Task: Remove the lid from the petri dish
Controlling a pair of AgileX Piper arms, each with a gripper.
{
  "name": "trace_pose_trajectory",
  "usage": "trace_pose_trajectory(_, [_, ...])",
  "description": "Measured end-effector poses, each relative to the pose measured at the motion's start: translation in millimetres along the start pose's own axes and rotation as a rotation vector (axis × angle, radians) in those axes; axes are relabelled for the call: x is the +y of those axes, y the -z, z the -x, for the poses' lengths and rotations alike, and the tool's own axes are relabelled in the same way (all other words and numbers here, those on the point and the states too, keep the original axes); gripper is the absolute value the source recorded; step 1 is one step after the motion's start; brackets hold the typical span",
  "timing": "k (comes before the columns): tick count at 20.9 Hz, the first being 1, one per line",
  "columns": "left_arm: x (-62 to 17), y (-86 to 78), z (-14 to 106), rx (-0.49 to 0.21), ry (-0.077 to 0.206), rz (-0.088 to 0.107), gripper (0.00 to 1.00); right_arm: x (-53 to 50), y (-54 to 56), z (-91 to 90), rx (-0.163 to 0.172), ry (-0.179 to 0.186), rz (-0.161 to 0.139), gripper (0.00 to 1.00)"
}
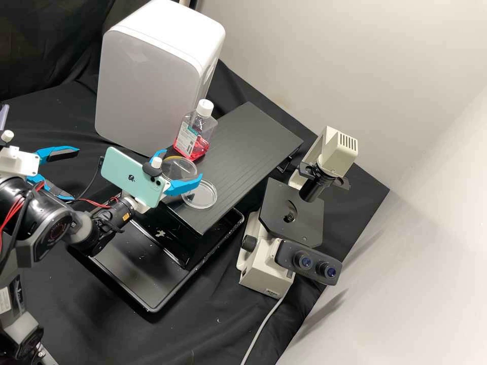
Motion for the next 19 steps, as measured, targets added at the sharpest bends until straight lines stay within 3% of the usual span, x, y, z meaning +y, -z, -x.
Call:
trace_pose_trajectory(8, [0.0,0.0,0.0,0.0,0.0,0.0,1.0,-4.3,-1.3,-0.6,-0.006,0.014,0.003,0.0])
trace_pose_trajectory(10, [0.0,0.0,0.0,0.0,0.0,0.0,1.0,-4.1,-1.2,-0.6,-0.005,0.014,0.022,0.0])
trace_pose_trajectory(19, [0.0,0.0,0.0,0.0,0.0,-0.016,1.0,-5.5,3.6,-2.4,0.002,0.008,0.013,0.0])
